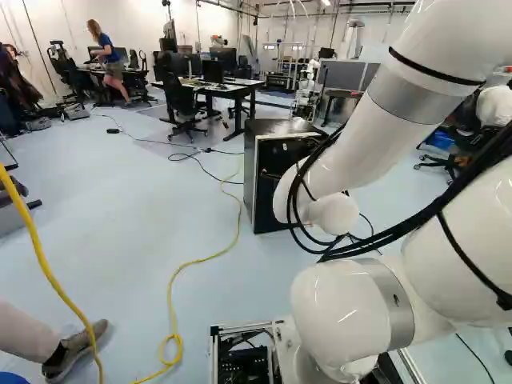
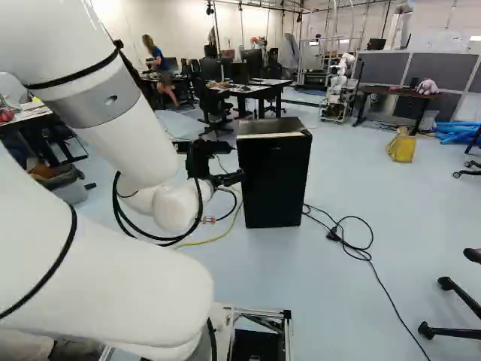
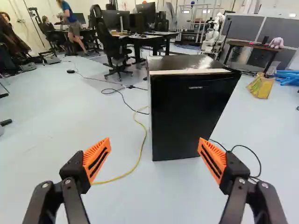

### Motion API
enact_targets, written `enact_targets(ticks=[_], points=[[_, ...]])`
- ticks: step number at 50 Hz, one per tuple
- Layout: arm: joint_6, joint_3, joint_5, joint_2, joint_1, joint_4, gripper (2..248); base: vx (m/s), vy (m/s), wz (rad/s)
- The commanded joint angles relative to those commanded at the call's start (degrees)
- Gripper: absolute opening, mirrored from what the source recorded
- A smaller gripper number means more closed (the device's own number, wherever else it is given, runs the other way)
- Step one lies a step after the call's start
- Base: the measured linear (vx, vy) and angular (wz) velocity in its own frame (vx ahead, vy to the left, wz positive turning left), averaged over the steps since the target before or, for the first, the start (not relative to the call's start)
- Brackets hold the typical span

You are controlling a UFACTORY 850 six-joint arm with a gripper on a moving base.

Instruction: Grab a drink from the fridge

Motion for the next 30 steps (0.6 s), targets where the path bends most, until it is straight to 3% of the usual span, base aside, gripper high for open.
enact_targets(ticks=[30], points=[[0.0,0.0,0.0,0.0,0.0,0.0,247,0.0,0.0,0.0]])
